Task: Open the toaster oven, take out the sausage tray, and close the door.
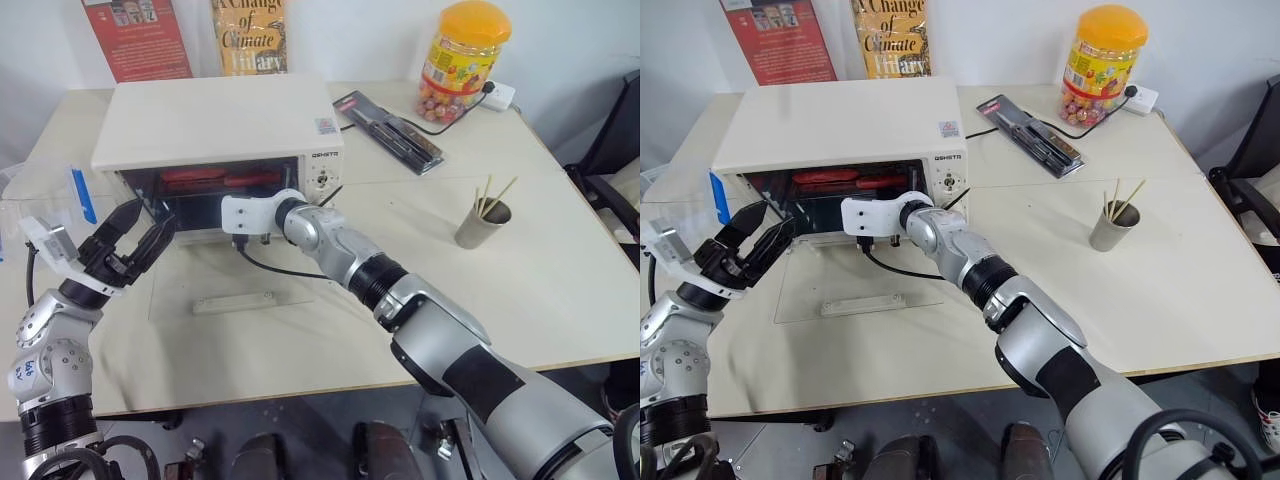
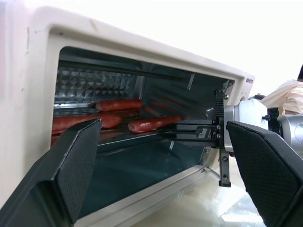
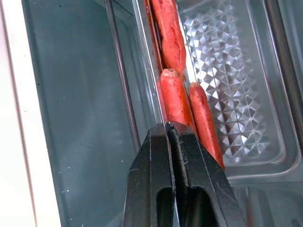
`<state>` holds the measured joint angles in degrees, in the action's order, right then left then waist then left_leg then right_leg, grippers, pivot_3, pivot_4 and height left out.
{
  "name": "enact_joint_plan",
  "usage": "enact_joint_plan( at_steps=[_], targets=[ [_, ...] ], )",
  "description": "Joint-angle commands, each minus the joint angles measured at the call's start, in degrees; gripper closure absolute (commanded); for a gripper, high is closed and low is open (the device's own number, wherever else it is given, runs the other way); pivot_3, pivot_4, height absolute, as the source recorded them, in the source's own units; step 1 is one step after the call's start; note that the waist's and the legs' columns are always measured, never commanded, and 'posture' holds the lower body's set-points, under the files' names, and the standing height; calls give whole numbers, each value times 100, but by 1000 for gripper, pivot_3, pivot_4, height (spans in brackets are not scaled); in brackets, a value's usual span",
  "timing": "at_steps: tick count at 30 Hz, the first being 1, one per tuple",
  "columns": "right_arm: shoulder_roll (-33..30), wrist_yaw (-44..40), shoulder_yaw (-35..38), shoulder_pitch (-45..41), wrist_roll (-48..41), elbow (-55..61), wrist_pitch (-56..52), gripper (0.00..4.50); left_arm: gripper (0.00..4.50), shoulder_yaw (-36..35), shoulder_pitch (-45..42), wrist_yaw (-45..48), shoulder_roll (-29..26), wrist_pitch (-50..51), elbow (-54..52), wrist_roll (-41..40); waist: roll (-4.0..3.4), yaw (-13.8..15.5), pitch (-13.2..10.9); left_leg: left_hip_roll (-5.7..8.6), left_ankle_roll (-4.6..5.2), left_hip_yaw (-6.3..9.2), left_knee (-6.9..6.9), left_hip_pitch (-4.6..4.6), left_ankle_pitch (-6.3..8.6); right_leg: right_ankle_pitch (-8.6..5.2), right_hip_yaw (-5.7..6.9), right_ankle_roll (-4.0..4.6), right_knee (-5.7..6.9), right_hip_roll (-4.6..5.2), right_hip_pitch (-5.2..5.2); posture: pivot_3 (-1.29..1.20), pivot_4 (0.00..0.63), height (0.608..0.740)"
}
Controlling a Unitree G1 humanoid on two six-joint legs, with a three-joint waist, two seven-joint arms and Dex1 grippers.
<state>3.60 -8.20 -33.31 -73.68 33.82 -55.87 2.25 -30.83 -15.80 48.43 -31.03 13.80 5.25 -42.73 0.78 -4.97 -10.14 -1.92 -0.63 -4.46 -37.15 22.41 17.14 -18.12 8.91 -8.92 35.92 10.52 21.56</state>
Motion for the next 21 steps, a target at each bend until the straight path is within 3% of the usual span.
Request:
enact_joint_plan(
  at_steps=[1, 21],
  targets=[
    [-49, 7, -1, 50, 132, 651, 36, 4462, 0, -50, -267, 71, -188, 0, 105, -83, 0, 6, 0, 0, 0, 2, -1, 1, 0, 0, 0, 0, 0, 0, 0, 0, 150, 740],
    [-402, -702, -161, 1586, 743, 3293, -453, 4462, 0, 3, -918, 429, -396, -177, 957, 125, 1, -2, 0, 0, -5, 4, 2, 0, 0, 0, 2, 0, -1, -4, 1, 0, 150, 740]
  ],
)
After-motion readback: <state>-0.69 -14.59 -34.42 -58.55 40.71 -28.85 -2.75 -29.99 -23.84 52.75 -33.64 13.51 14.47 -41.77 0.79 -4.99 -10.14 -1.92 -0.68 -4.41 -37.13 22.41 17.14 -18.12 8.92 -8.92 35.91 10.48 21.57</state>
